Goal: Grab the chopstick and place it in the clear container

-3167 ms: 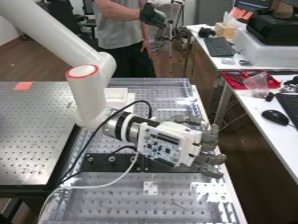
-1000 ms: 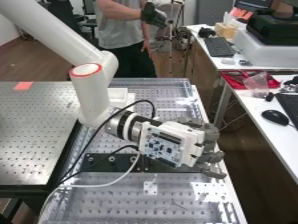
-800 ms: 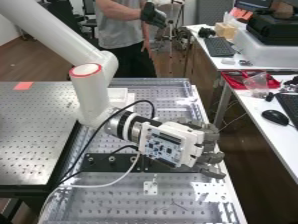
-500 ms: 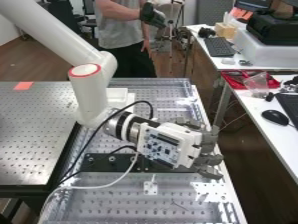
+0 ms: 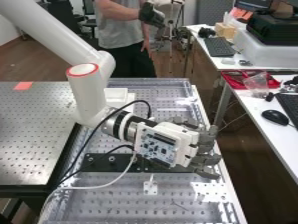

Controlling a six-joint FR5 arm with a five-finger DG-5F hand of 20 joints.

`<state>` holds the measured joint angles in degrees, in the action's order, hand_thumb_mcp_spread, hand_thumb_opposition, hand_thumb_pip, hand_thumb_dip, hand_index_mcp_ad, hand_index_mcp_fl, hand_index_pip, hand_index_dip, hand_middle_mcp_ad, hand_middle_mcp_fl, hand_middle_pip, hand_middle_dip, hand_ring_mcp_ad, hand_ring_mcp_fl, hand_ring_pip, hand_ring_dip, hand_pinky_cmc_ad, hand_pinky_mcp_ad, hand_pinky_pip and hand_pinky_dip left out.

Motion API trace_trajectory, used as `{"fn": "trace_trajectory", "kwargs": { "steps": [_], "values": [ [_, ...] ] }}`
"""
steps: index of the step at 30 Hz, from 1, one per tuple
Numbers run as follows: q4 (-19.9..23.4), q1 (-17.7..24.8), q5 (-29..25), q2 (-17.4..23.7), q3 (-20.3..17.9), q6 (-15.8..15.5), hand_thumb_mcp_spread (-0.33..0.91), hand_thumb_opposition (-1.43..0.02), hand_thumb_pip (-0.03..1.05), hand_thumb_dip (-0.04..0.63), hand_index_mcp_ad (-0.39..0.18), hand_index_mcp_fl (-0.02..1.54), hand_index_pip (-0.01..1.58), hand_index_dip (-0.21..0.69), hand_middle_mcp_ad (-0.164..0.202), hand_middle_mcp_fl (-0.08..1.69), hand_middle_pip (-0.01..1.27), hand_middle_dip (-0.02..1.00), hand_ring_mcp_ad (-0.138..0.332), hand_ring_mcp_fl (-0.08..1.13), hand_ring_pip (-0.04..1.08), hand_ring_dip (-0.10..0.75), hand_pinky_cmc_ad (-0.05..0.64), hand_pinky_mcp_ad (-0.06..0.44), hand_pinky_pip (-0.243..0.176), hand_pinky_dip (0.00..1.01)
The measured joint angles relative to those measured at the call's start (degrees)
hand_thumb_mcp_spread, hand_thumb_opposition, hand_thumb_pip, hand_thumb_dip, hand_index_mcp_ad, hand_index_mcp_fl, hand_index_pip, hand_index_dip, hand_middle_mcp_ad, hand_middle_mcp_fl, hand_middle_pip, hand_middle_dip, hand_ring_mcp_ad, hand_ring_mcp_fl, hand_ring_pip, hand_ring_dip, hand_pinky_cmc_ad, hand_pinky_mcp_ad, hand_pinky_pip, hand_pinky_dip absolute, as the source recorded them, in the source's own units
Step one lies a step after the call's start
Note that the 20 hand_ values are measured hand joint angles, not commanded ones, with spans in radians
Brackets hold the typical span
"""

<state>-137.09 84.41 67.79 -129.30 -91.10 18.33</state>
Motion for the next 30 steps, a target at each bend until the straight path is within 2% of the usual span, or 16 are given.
{"fn": "trace_trajectory", "kwargs": {
  "steps": [2, 22, 30],
  "values": [
    [0.03, 0.0, -0.05, 0.03, -0.05, 0.04, 0.51, -0.88, 0.71, 0.325, -0.093, 0.37, 1.24, -0.003, 0.079, 0.68, 0.79, 0.65, 0.171, 0.58, 0.12, 0.536, 0.297, 0.166, 0.014, 0.18],
    [0.27, -0.17, 0.11, 0.21, -0.45, 0.2, 0.5, -0.87, 0.71, 0.325, -0.093, 0.39, 1.23, -0.002, 0.079, 0.65, 0.79, 0.65, 0.173, 0.54, 0.14, 0.536, 0.297, 0.166, 0.019, 0.18],
    [0.07, -0.18, 0.07, 0.3, -0.47, 0.07, 0.47, -0.85, 0.73, 0.321, -0.093, 0.35, 1.21, -0.017, 0.075, 0.6, 0.74, 0.63, 0.173, 0.46, 0.14, 0.51, 0.293, 0.166, 0.002, 0.19]
  ]
}}
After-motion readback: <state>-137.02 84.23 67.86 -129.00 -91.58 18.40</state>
